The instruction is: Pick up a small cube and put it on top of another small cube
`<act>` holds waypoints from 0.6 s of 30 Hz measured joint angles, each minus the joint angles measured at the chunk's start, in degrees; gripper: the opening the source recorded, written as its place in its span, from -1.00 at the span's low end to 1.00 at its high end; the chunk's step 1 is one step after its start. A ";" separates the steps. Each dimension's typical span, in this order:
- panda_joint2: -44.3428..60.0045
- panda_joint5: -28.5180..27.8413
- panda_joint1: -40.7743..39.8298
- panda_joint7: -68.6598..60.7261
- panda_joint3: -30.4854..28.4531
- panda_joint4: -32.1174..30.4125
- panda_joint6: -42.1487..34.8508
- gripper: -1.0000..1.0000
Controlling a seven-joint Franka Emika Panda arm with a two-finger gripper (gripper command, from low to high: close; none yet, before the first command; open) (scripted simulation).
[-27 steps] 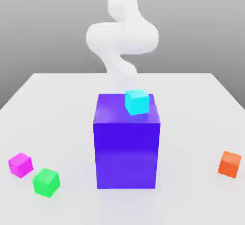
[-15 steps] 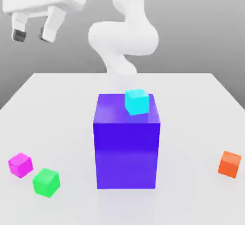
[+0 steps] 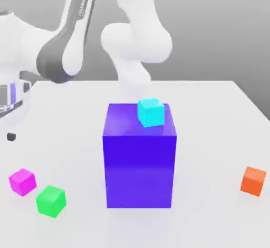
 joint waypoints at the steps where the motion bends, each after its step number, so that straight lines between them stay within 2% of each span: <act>1: 1.60 1.43 -0.53 1.26 -0.28 -0.55 0.87 0.00; 4: 6.70 5.87 -2.07 3.25 -0.42 -1.44 4.06 0.00; 8: 14.88 7.61 -3.19 2.89 0.62 -0.14 10.43 0.00; 9: 16.74 7.76 -3.34 2.77 0.79 0.20 11.91 -1.00; 15: 17.67 7.79 -3.43 2.74 0.88 0.37 12.79 -1.00; 18: 13.98 7.56 -3.35 2.99 0.72 -0.34 9.86 -1.00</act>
